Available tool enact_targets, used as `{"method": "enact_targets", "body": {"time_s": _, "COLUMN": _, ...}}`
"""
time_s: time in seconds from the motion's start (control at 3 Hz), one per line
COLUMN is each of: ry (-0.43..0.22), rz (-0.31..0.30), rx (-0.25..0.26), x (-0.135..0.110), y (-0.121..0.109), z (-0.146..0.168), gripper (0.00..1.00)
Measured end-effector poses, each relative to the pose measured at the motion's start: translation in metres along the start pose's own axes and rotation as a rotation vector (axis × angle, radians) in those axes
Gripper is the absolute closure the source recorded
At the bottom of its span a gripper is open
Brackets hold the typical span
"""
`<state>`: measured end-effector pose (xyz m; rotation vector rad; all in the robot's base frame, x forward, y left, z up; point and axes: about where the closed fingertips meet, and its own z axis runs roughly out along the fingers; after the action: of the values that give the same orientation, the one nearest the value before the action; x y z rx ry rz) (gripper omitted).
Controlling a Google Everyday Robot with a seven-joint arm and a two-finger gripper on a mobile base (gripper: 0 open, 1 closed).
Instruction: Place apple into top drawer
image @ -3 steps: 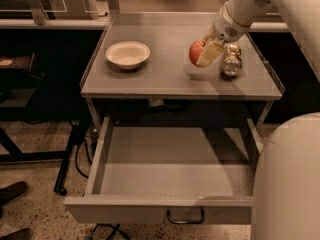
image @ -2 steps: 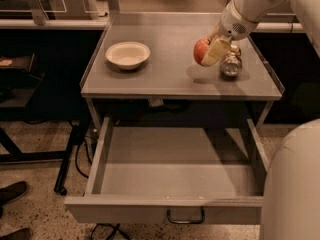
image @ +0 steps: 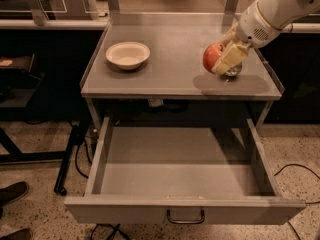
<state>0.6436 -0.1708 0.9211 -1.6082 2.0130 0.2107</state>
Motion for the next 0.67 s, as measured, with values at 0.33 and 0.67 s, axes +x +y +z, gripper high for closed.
{"method": "enact_targets", "body": {"time_s": 0.33, "ry": 0.0, "rz": 0.0, "rx": 0.0, "x": 0.0, "y": 0.0, "z": 0.0, "gripper": 1.0}}
{"method": "enact_targets", "body": {"time_s": 0.67, "ry": 0.02, "rz": -0.003, "rx": 0.009, "x": 0.002, "y": 0.015, "z": -0.014, "gripper": 1.0}}
